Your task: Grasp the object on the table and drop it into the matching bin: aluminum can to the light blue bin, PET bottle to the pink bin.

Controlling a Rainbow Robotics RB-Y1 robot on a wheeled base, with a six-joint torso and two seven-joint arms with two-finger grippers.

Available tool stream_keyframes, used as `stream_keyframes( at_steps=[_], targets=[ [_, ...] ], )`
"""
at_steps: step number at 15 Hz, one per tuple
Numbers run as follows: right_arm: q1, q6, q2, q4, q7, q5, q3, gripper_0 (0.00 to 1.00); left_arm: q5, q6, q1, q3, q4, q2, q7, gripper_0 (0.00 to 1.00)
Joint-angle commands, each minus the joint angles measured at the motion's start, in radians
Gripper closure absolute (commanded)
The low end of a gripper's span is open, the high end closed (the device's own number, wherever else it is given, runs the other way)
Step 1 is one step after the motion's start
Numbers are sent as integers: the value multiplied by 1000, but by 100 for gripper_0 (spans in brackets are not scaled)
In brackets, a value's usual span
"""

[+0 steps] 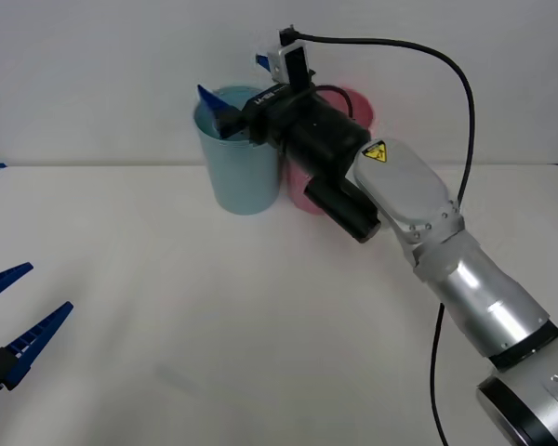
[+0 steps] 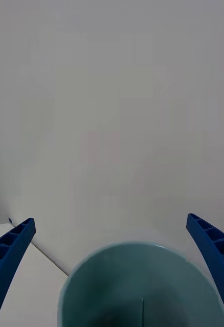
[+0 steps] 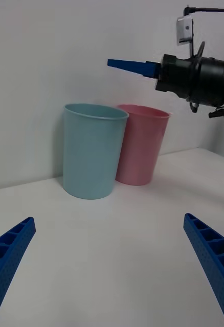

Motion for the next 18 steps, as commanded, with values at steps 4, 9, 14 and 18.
stream_keyframes(
  at_steps=[4, 9, 14, 18],
  targets=[
    [196, -60, -143, -260, 0, -49, 20, 0, 0, 0, 0, 0, 0, 0, 0, 0],
    [369, -117, -295, -449, 26, -143, 20, 0, 0, 0, 0, 0, 0, 0, 0, 0],
    [521, -290, -352, -513, 176, -235, -89, 0, 0, 0, 0, 0, 0, 0, 0, 0],
    [645, -449, -350, -518, 267, -261, -222, 0, 0, 0, 0, 0, 0, 0, 0, 0]
  ],
)
